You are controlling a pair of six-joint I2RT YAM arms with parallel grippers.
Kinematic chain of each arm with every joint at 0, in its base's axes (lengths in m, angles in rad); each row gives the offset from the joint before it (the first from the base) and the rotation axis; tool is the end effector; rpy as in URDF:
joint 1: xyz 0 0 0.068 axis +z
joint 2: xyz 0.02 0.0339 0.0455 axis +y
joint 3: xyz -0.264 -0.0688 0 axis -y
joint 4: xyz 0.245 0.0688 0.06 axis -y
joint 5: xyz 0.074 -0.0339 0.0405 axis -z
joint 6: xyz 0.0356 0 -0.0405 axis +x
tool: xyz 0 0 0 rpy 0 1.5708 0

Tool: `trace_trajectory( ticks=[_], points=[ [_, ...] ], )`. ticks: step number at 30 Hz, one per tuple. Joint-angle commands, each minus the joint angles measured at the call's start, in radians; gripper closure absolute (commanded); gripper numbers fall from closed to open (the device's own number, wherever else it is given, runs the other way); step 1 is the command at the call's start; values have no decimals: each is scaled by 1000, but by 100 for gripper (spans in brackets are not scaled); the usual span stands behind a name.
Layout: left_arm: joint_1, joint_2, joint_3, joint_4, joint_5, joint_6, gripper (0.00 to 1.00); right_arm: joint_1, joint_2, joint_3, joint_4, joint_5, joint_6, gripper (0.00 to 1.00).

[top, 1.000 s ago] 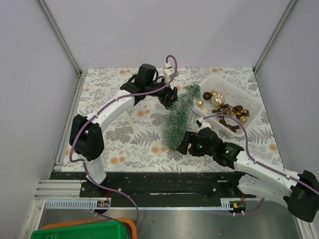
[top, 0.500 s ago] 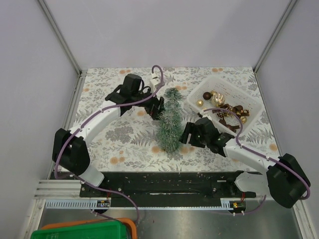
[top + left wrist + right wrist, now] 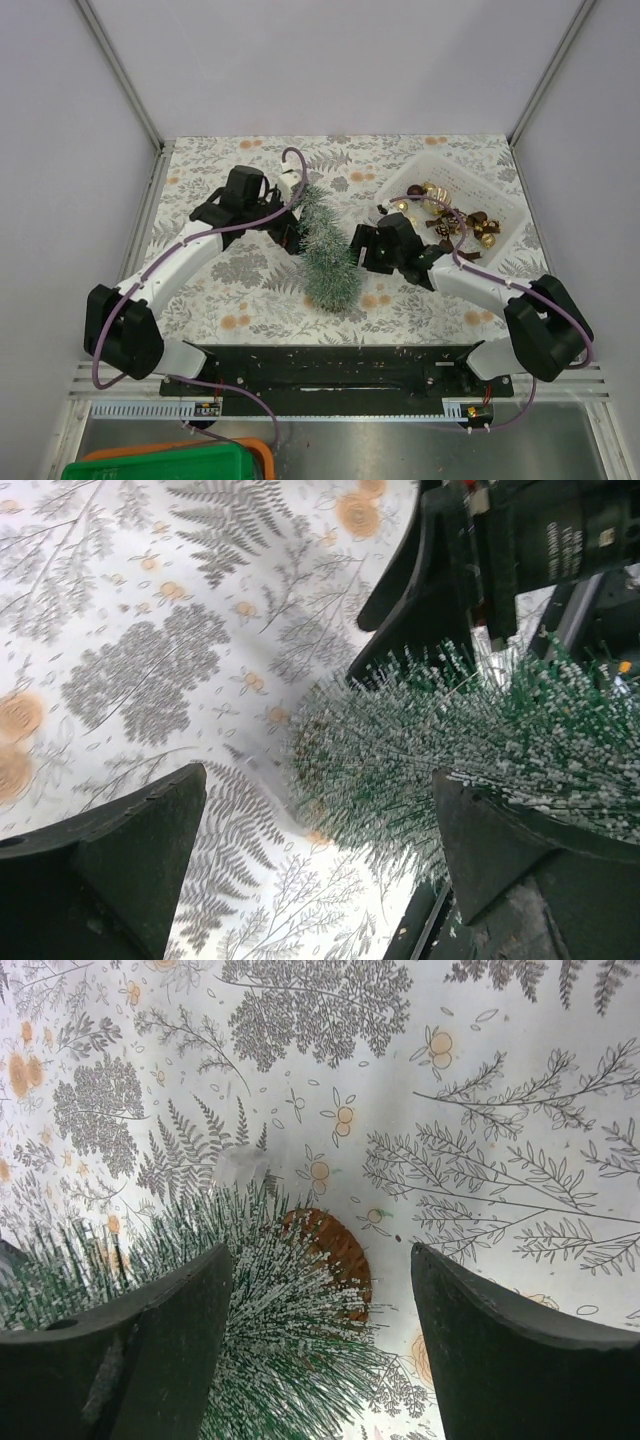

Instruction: Decorate the small christmas tree

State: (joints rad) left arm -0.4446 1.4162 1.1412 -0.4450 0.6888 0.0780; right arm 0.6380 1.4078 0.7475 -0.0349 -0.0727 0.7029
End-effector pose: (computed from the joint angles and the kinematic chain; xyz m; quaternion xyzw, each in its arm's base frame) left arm 0.2681 -0.1528 0.2987 0.3561 0.7923 -0.3732 0.3259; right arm 0.2327 0.1757 0.2010 0.0140 0.9051 0.2890 0.3115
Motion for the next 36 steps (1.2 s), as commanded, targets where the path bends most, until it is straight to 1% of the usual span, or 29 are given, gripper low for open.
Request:
trace_trajectory(
  ticks=[1, 3, 5, 6, 12, 15, 17, 19, 23, 24, 26, 29, 36],
  points=[
    [23, -95, -23, 5, -112, 28, 1, -23, -39, 93, -37, 26, -77, 19],
    [36, -115, -15, -14, -144, 28, 1, -56, -82, 119, -112, 66, -115, 15],
    [52, -123, 2, -35, -166, 26, 1, -112, -111, 148, -180, 102, -137, 8],
    [60, -125, 14, -49, -170, 26, 1, -141, -121, 165, -212, 100, -144, 1],
    [87, -106, 109, -155, -219, 34, 1, -311, -127, 272, -376, 154, -154, 1],
    [107, -108, 137, -185, -222, 32, 1, -354, -99, 343, -450, 206, -163, 0],
    [116, -114, 150, -204, -239, 37, 1, -385, -86, 375, -470, 241, -175, 0],
    [118, -114, 173, -230, -268, 49, 1, -431, -87, 377, -462, 290, -149, 1],
    [130, -109, 229, -299, -333, 115, 1, -593, -67, 340, -445, 298, -76, 1],
    [142, -114, 232, -308, -336, 121, 1, -624, -47, 334, -445, 307, -63, 1],
    [177, -125, 233, -314, -315, 123, 1, -688, -17, 323, -445, 332, -34, 6],
    [221, -135, 223, -323, -279, 126, 1, -761, 25, 294, -418, 315, 10, 14],
    [267, -134, 203, -350, -265, 112, 1, -791, 144, 283, -327, 283, 58, 33]
  ],
)
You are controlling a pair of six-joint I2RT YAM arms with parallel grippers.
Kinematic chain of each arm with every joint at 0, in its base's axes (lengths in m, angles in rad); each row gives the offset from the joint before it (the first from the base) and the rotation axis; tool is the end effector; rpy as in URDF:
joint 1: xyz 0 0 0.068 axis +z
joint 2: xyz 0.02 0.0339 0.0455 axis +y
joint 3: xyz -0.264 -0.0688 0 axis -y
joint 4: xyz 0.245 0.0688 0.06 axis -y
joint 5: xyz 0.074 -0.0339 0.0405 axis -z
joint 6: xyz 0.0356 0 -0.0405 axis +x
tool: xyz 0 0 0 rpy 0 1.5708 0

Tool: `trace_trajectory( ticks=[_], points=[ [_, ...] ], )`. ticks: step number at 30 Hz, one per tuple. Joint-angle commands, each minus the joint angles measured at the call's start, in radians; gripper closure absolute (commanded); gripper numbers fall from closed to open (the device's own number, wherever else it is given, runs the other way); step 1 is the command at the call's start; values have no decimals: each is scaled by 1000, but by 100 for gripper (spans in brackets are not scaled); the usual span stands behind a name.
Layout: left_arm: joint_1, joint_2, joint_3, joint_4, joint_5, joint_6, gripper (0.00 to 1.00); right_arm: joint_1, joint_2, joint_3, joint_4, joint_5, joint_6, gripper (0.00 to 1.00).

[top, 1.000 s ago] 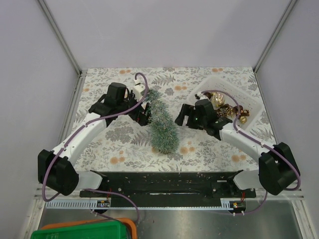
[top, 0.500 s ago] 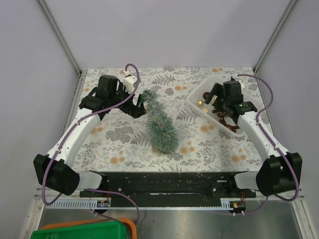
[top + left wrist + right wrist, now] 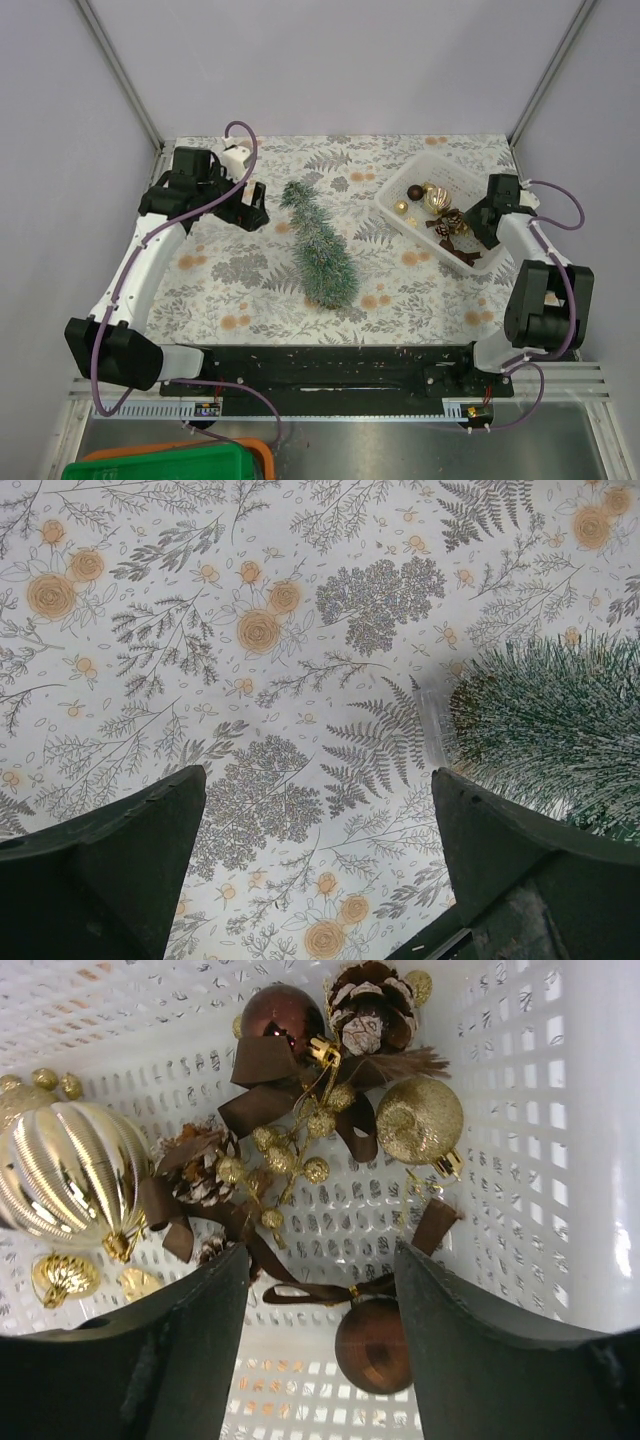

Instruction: Decorate the small christmas tree

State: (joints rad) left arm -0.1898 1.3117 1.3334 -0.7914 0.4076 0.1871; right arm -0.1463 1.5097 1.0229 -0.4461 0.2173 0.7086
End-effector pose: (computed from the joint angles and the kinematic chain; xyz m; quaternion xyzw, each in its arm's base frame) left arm 0.2651 -0.0653 0.3597 0.2465 0.8710 -0.1869 0.3816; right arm 0.3088 -0.0533 0.2281 0.4223 0.8449 -0.0124 0.3280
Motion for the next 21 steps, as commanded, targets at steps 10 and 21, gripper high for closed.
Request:
trace_trajectory(
  ticks=[10, 21],
  points=[
    [13, -86, -68, 12, 3, 51, 1, -9, 185, 75, 182, -52, 83, 39],
    [13, -78, -80, 12, 46, 55, 1, -9, 247, 109, 254, -87, 98, 48]
  ],
)
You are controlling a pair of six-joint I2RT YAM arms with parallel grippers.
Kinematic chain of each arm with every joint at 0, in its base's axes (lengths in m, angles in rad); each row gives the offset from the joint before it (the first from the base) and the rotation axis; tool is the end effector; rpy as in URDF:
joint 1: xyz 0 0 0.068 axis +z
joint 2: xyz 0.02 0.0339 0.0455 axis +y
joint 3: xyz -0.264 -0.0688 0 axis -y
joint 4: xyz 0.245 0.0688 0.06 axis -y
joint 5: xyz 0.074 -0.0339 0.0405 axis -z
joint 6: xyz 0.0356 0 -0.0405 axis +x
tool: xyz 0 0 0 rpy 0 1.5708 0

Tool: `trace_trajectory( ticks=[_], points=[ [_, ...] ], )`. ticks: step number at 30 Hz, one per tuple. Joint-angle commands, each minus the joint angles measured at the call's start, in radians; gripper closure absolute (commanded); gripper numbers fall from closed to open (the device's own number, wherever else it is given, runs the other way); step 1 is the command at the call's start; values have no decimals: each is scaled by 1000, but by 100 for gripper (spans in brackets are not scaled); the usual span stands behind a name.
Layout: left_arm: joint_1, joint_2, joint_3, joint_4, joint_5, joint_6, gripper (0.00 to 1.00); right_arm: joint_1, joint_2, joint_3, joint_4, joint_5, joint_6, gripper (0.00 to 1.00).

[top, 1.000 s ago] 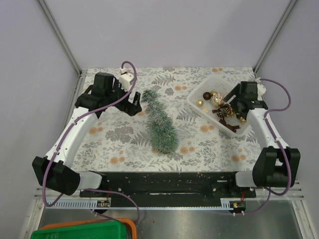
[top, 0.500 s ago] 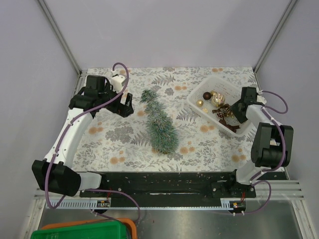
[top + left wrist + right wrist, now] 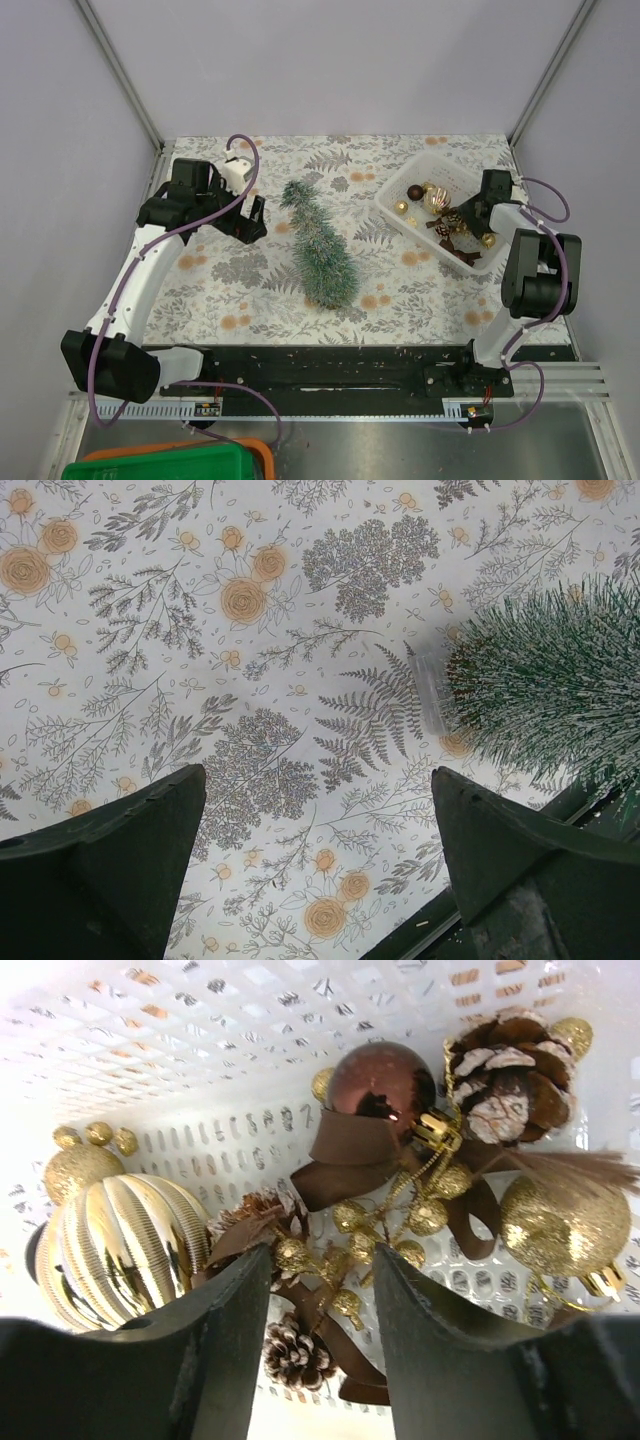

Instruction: Decorate the small christmas tree

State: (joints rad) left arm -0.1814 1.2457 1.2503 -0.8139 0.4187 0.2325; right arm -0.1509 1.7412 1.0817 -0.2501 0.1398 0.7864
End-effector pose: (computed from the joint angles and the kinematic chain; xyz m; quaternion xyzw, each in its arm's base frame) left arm 0.2471 -0.0600 0.3477 0.2622 0.8729 -0.1836 0.3683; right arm 0.3574 -0.0594 0.1847 0.4464 0.8316 0.0384 0.3282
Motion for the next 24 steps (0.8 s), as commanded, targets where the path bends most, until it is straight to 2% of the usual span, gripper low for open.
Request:
trace_trajectory(
  ticks=[1, 5, 7, 9, 15, 24],
  points=[
    [5, -12, 4, 33, 37, 8, 1, -4, 18, 52, 69, -17, 20, 53],
    [5, -11, 11, 21, 45, 8, 1, -4, 32, 58, 83, -32, 19, 71],
    [7, -15, 9, 18, 49, 10, 1, -4, 15, 52, 83, -37, 10, 85],
    [5, -19, 3, 16, 49, 10, 1, -4, -17, 38, 86, -45, 7, 91],
    [3, -22, 1, 16, 57, 8, 1, -3, -239, -37, 71, -34, 11, 95],
    [3, -45, -3, 16, 68, 11, 1, -3, -583, -106, -96, -94, 7, 96]
  ],
)
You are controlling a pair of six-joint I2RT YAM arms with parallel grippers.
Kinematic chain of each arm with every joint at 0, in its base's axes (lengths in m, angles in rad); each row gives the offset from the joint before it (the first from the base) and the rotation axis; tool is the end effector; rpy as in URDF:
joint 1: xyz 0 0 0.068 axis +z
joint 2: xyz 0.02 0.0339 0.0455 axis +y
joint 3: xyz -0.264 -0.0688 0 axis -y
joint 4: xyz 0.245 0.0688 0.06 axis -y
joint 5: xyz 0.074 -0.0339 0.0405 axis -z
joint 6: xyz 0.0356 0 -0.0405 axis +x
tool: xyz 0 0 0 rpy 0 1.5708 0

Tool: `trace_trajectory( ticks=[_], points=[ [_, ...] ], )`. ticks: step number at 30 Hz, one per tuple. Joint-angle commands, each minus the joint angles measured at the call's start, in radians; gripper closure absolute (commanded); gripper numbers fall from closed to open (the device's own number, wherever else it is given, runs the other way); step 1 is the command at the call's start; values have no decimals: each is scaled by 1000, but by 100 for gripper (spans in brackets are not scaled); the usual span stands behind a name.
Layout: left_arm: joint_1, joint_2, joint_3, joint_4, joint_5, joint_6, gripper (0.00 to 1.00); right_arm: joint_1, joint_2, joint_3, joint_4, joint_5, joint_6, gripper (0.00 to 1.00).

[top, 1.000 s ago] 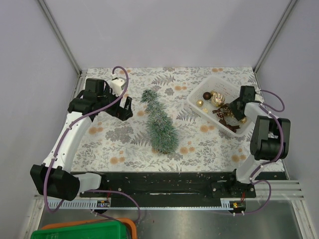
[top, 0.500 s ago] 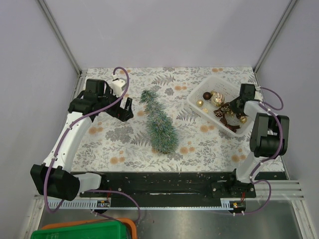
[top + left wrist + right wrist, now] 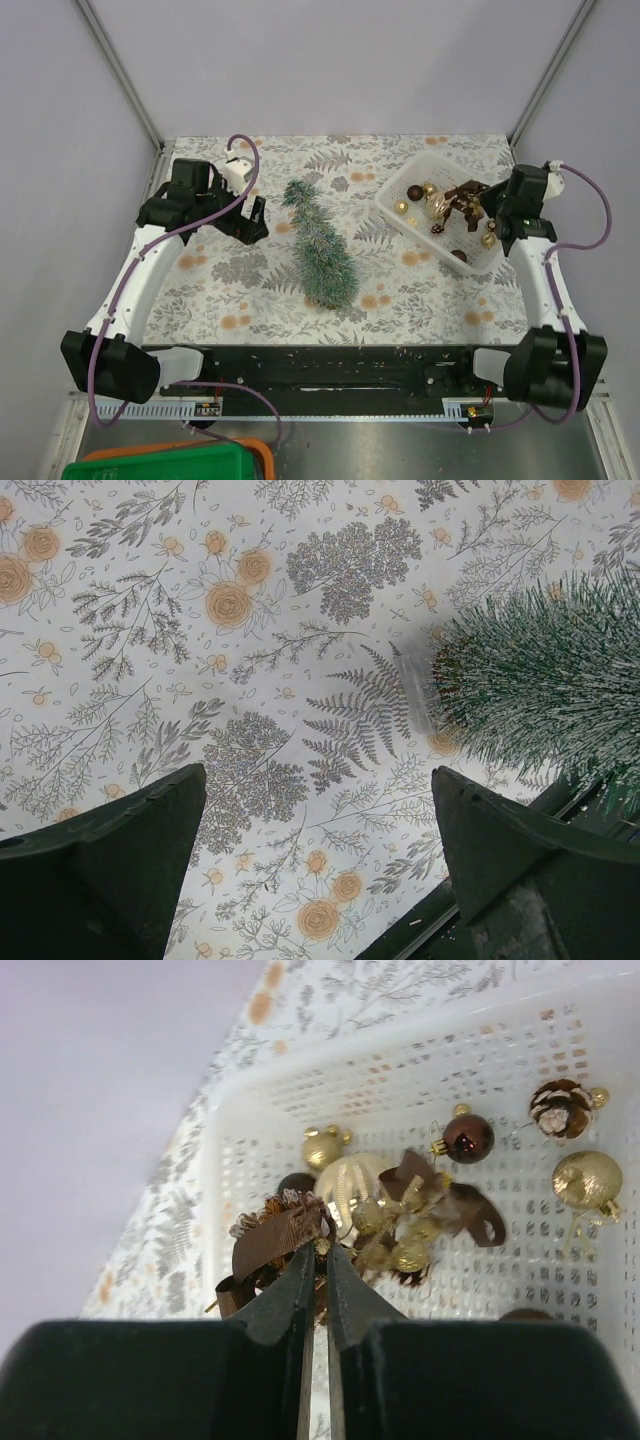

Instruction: Decorate the small christmas tree

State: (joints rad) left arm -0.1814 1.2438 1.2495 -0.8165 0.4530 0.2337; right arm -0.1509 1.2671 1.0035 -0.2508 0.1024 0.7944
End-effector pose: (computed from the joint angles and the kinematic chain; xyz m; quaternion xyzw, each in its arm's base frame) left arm 0.2459 -0.0609 0.3481 0.2680 0.8684 -0.1990 0.3668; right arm 0.2847 -0.0470 0.3057 0.4157 0.7563 0.1172 0.4915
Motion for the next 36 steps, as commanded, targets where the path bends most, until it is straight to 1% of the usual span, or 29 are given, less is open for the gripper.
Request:
trace_trajectory(
  ticks=[1, 6, 10, 14, 17, 22, 26, 31, 34, 36],
  points=[
    [5, -46, -4, 19, 36, 10, 1, -3, -135, -32, -120, -73, -3, 96],
    [5, -66, -15, 19, 52, 13, 1, -3, -268, -29, -237, -125, -27, 96],
    [5, -76, -25, 20, 56, 13, 1, -3, -305, 32, -318, -148, -47, 97],
    [3, -84, -27, 19, 64, 13, 1, -3, -345, 115, -326, -210, -41, 99],
    [5, -93, -16, 20, 75, 15, 1, -1, -341, 190, -332, -285, -29, 100],
    [5, -115, 22, 14, 44, 39, 1, 8, -345, 230, -277, -410, 40, 100],
    [10, -141, 85, 23, -14, 59, 1, 36, -348, 270, -210, -480, 74, 100],
    [34, -170, 194, 88, -39, 39, 1, 99, -310, 385, -171, -515, 88, 100],
    [40, -184, 269, 106, -21, 29, 1, 146, -276, 451, -159, -532, 88, 100],
    [45, -167, 350, 61, 27, 27, 1, 201, -261, 478, -140, -535, 91, 100]
  ],
)
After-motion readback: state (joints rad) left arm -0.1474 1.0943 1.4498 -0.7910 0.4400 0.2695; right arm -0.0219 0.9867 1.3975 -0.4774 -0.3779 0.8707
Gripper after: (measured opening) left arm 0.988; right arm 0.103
